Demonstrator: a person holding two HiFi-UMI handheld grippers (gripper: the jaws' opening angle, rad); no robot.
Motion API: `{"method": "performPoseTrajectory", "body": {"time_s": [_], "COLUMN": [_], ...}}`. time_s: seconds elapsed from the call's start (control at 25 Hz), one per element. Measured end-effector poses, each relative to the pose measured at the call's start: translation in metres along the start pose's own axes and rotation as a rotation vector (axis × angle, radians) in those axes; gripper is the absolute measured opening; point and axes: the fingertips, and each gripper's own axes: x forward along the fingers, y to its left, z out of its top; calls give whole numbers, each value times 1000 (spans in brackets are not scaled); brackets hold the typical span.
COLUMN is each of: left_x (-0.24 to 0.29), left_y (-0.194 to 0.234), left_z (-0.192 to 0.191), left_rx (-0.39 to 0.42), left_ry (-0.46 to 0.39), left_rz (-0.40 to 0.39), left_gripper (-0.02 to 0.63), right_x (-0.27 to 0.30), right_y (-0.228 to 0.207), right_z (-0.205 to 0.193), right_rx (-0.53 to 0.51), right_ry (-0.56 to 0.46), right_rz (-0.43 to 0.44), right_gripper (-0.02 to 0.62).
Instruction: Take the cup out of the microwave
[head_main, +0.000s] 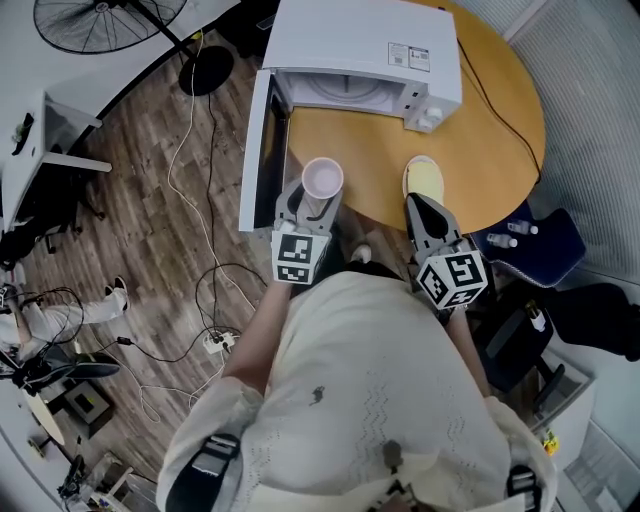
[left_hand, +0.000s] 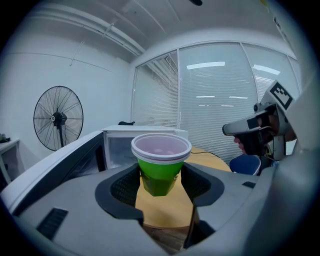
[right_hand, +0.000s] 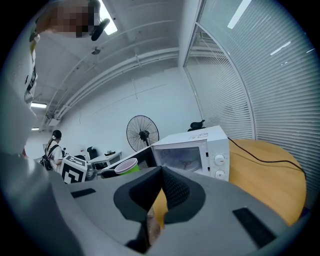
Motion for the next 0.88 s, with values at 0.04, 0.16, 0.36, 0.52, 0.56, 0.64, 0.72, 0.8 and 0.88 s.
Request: {"method": "performPoseTrajectory", "body": {"time_s": [0.04,0.16,0.36,0.52,0.56,0.64,0.72,0.8,0.88], "left_x": [-2,-10,-21,-28,-30,-32,-35,-38,-41], "left_y": [-3,-12,-24,-35,-37,-40,-42,-44,-45], "left_z": [-1,0,-2,1,2,3,5,8,13], "left_rx": [-6,-26,-18,-15,-19,-21,-20,-22,-25], "left_ry": [3,3,0,-4,-6,-10,-12,-17,-23], "left_rz": [-1,-2,-2,-7,-8,-9,-8,-4,3], "left_gripper": [281,281,281,281,281,281,281,281,281], "right_x": [-3,-11,-23,-29,-30,-33,-35,-38,-40], "right_y": [0,1,2,3,4,5,5,6,6], "right_z": [-1,-6,-11,-13,-14,-14,-13,-11,-8], "right_rx": [1,2,3,1,-1,-4,-6,-10,-14], "right_ry": [-1,-1,0,-4,-4,-6,-12,-20,-29], "right_rz": [0,3,8,12,14,16,16,14,12], "right_gripper": [9,9,9,9,9,9,9,9,9]}}
